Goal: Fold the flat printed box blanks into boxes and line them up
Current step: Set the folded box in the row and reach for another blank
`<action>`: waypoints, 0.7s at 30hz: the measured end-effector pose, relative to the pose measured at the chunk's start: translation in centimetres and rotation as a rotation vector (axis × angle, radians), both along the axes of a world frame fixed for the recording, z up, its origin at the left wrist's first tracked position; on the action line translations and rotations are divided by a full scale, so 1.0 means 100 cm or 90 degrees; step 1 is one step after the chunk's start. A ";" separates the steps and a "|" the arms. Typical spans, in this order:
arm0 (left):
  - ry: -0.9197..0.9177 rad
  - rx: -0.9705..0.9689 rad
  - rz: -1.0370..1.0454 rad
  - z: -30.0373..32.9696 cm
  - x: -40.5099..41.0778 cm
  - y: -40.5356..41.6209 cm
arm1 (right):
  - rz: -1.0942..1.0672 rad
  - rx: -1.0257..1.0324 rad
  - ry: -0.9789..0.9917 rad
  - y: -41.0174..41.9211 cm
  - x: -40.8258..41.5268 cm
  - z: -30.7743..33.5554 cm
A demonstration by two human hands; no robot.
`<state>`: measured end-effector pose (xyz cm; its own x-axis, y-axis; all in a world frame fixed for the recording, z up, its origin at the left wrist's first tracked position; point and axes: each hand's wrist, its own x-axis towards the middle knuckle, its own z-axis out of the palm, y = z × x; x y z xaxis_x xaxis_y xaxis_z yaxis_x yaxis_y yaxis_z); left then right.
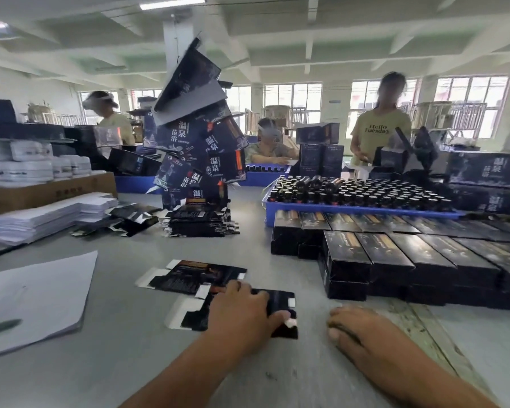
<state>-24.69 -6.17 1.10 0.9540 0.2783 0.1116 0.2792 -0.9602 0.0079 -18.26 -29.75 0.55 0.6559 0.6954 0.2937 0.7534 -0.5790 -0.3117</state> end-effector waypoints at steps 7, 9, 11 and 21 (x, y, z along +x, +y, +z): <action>0.024 -0.005 -0.122 0.003 -0.008 -0.019 | -0.017 0.013 0.009 -0.001 -0.002 0.002; 0.062 -0.063 -0.128 0.004 -0.008 -0.010 | -0.019 0.011 0.016 -0.001 -0.002 0.003; 0.097 -0.115 -0.131 0.005 -0.007 -0.003 | -0.016 0.007 0.026 0.000 -0.002 0.003; 0.069 -0.132 -0.167 0.010 -0.008 -0.002 | -0.043 0.037 0.079 -0.002 -0.005 0.004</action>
